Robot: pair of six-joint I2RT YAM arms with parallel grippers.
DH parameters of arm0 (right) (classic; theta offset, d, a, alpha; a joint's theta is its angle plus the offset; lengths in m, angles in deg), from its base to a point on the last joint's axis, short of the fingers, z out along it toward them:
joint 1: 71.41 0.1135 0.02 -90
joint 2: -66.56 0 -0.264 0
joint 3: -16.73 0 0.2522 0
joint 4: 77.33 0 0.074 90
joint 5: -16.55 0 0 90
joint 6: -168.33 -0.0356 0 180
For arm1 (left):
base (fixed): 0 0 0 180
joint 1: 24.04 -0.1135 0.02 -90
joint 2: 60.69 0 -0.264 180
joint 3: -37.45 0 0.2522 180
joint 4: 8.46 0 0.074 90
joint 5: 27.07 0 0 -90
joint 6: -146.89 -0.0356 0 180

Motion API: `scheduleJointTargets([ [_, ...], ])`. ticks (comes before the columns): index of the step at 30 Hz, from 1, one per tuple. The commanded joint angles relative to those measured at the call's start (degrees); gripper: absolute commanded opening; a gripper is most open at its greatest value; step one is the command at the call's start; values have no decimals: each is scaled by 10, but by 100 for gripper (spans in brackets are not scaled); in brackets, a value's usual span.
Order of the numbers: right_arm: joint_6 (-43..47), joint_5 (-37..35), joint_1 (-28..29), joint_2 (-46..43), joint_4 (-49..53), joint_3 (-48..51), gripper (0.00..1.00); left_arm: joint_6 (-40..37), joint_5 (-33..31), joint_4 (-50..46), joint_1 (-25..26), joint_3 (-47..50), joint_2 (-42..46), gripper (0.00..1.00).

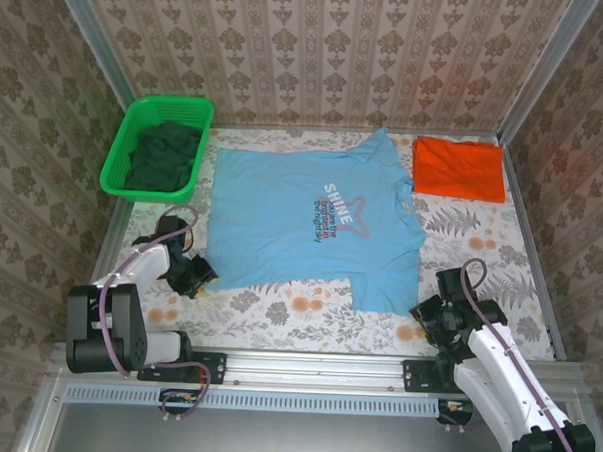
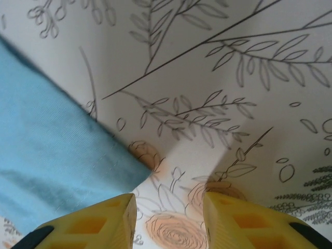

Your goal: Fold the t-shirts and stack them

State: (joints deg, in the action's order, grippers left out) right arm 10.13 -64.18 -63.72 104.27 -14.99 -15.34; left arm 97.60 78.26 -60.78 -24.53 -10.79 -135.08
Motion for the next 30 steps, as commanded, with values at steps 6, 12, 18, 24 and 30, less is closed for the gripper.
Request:
scheduleJointTargets([
  [6, -53, -22, 5, -2, -86, 34, 38, -14, 8, 2, -7, 2, -9, 25],
  [12, -52, -5, 7, -11, -134, 51, 34, -23, 7, 4, -11, 0, -16, 25],
  [18, -37, 5, 7, -4, -166, 48, 34, -21, 18, 17, -11, -5, -34, 26],
  [24, -12, 3, 9, 12, -166, 27, 34, -26, 20, 23, -10, -10, -49, 22],
  [30, -7, 4, 12, 30, -166, 19, 34, -28, 21, 26, -10, -14, -59, 19],
])
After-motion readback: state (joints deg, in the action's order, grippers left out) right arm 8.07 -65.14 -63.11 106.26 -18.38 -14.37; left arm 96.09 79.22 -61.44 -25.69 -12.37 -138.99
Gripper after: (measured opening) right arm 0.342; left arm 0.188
